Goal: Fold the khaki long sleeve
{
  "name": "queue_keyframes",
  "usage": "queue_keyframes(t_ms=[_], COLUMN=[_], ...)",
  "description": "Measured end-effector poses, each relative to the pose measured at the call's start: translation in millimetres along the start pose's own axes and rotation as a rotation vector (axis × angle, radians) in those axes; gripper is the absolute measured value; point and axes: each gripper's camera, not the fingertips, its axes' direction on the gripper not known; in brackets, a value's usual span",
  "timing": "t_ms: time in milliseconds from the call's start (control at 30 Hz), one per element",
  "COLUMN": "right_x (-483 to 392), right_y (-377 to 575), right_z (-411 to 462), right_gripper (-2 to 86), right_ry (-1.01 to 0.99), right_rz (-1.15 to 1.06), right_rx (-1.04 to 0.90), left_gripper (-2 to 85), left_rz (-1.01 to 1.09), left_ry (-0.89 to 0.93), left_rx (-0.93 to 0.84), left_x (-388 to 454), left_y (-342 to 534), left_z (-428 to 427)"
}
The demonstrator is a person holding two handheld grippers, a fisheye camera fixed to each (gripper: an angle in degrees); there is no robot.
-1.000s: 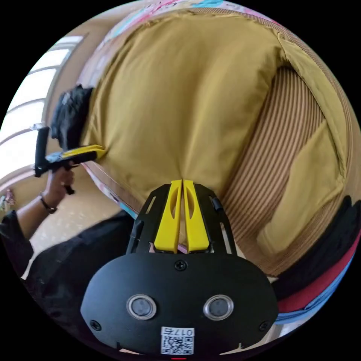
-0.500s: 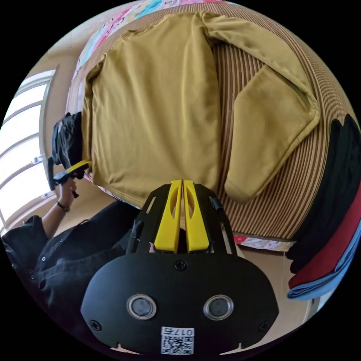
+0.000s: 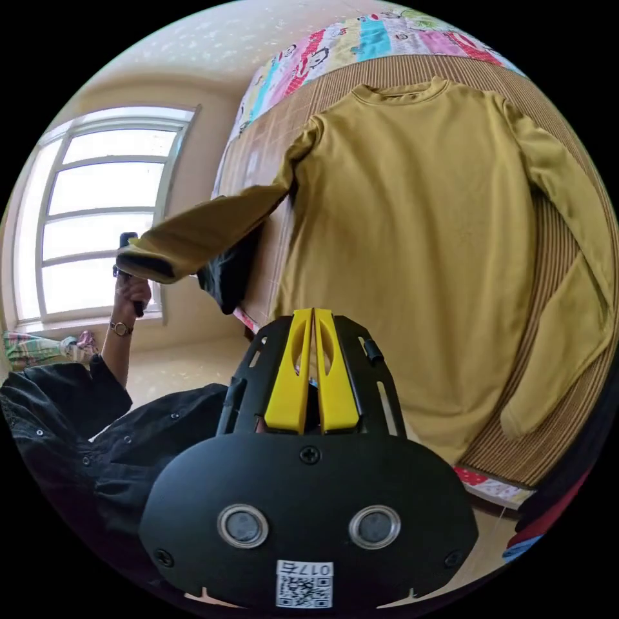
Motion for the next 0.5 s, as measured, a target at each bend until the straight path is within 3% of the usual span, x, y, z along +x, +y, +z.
queue_keyframes(t_ms=[100,233,367,500], right_x=[4.9,35.6,79.7,109.6], right_y=[6.2,29.2,58.3,77.1], right_z=[-10.1,-36.4,-64.4,-85.4], right_gripper=[0.5,0.6,1.2,2.3], right_ry=[-0.088,-0.107,-0.137,-0.177], right_rz=[0.025,0.127,0.248,0.306], right_rx=[0.033,0.104,0.172,0.235], left_gripper=[-0.6,1.4,7.3,7.0], left_rz=[0.142,0.208,0.114,0.138], left_ry=[0.084,0.152,0.326,0.060], left_rx=[0.066,0.075,-0.106,-0.113], left_x=[76.1,128.4,109.3,87.3], left_y=[-49.5,-111.2,-133.8,-114.1], left_z=[5.2,101.8,205.0,203.7])
